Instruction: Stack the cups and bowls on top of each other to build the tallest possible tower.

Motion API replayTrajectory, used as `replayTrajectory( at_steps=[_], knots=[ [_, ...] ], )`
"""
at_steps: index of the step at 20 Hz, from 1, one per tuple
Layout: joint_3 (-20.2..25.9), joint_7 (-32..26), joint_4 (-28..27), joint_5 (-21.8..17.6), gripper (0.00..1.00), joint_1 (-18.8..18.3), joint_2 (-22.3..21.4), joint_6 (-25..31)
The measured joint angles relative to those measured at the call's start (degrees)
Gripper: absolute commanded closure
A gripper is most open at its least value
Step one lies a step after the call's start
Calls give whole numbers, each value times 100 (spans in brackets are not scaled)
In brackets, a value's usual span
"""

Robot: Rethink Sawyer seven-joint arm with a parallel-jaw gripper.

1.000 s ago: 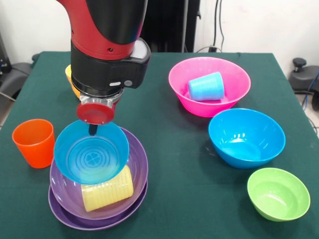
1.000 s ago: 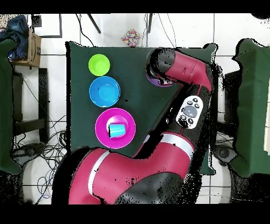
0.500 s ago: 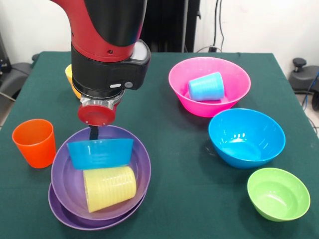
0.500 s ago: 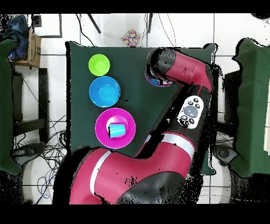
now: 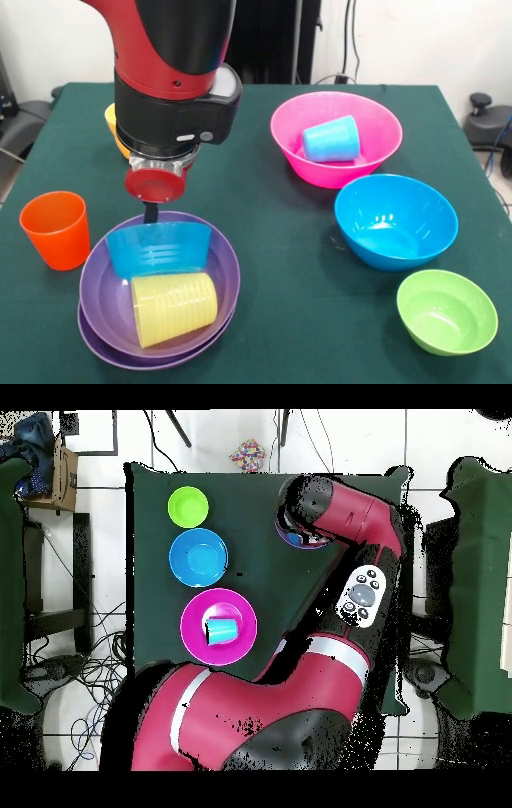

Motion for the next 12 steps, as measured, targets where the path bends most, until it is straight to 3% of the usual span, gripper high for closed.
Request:
replayTrajectory(
  at_steps=[12],
  knots=[
    [-2, 0, -47, 0, 0, 17, 3, 108]
  ],
)
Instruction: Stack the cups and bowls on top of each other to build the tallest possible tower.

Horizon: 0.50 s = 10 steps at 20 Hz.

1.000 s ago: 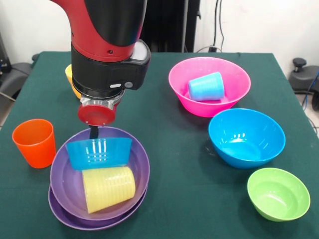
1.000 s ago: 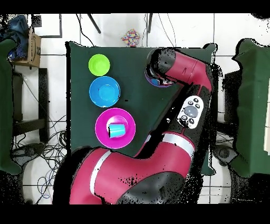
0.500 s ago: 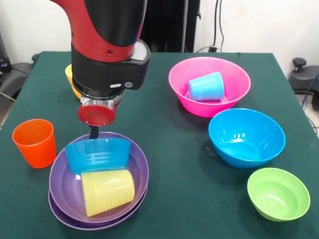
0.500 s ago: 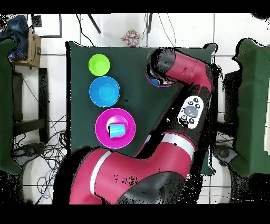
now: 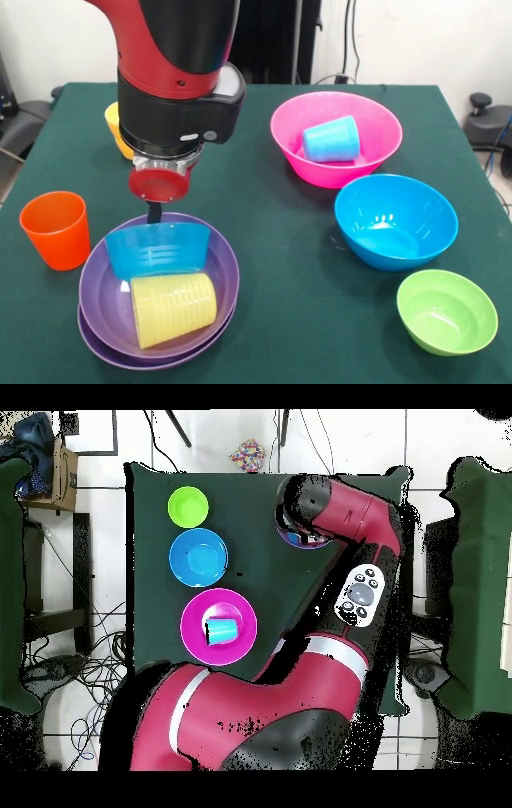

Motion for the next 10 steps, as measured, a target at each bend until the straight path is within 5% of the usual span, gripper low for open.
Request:
replayTrajectory(
  at_steps=[10],
  knots=[
    [-12, 1, -203, 0, 0, 0, -71, 930]
  ],
)
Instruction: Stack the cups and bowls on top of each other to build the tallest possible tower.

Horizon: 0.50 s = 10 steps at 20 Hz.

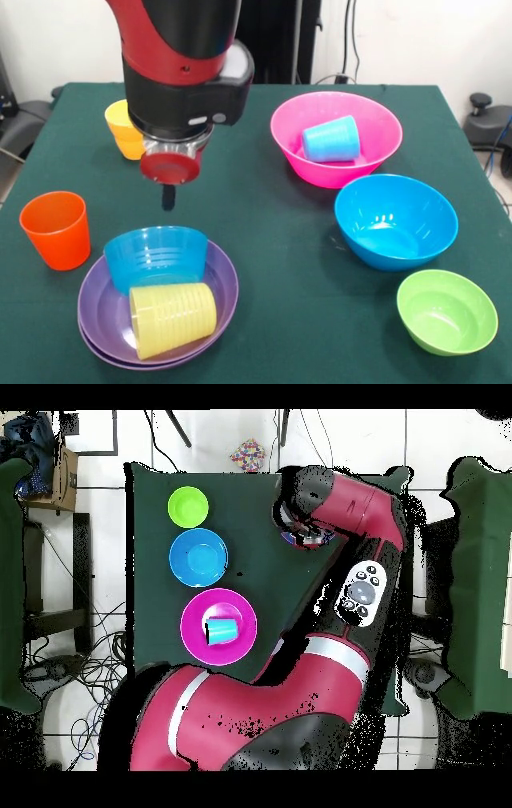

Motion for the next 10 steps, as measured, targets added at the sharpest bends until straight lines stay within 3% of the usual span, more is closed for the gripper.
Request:
replayTrajectory(
  at_steps=[10],
  knots=[
    [-91, 0, -312, -2, 0, 0, -198, 826]
  ],
)
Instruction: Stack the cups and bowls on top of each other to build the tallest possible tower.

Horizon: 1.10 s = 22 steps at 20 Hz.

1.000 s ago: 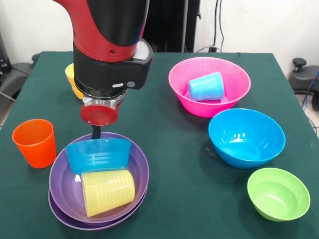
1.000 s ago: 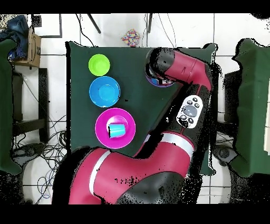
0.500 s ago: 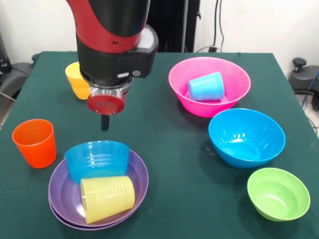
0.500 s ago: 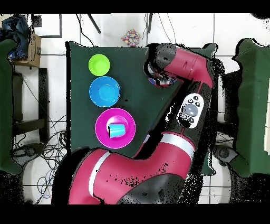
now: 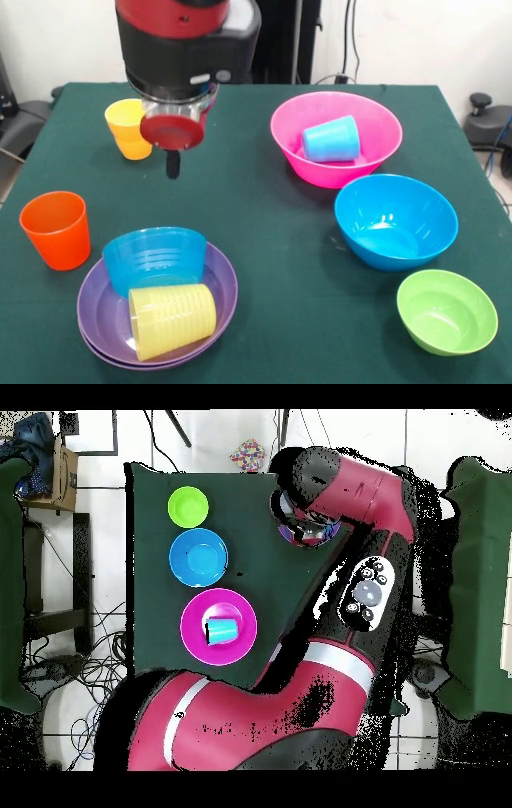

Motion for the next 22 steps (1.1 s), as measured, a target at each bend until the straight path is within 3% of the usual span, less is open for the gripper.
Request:
replayTrajectory(
  at_steps=[6, 22],
  knots=[
    [-36, 0, -290, 0, 0, 1, -109, 413],
    [-40, 0, -328, 0, 0, 237, -118, 398]
  ],
)
